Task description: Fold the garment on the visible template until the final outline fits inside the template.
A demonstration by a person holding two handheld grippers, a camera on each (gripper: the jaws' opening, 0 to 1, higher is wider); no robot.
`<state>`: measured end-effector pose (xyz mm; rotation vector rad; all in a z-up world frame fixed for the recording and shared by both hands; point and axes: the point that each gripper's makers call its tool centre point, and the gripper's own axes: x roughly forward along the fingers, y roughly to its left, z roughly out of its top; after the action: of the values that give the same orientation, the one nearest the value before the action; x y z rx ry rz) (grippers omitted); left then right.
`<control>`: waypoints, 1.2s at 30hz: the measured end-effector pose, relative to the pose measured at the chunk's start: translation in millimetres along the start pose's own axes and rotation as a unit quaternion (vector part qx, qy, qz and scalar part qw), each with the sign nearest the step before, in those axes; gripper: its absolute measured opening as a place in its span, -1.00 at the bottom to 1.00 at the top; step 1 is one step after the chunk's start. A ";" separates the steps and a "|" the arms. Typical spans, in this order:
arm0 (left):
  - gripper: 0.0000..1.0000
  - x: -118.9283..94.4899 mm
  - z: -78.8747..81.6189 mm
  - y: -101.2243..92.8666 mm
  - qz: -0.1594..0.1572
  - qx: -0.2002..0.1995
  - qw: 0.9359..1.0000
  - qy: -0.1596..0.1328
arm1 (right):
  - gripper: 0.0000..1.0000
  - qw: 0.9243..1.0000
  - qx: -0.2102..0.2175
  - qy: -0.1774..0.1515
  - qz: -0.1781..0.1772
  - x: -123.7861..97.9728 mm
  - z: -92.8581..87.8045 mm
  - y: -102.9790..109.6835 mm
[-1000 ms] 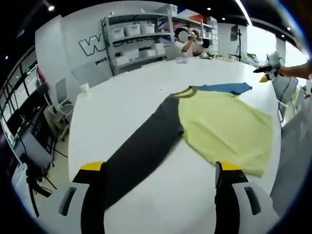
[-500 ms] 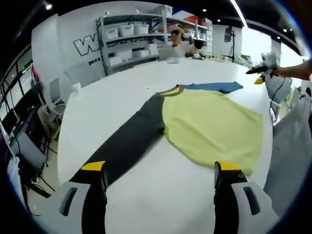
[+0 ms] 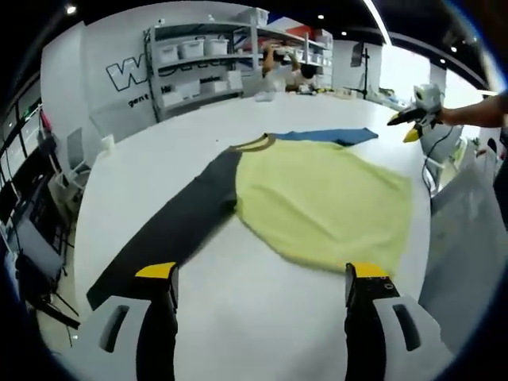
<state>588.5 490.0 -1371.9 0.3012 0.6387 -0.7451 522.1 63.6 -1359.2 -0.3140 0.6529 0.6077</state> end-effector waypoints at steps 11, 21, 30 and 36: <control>0.75 6.6 -4.1 -15.0 -0.017 0.000 1.000 0.002 | -0.28 0.999 -0.014 0.026 0.030 8.4 -22.0 29.7; 0.62 10.5 -12.8 -26.7 -0.030 0.006 0.999 0.007 | -0.45 0.997 -0.028 0.045 0.064 20.6 -39.7 66.7; 0.55 11.9 -17.5 -23.8 -0.034 0.008 0.999 0.010 | -0.57 0.994 -0.029 0.061 0.084 27.0 -48.1 83.5; 0.51 12.1 -19.9 -25.8 -0.037 0.006 0.999 0.013 | -0.66 0.992 -0.027 0.078 0.098 31.5 -60.8 92.2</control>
<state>568.4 474.7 -1395.9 0.3004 0.6727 -0.8176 456.5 121.6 -1433.4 -0.3520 0.8245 0.7956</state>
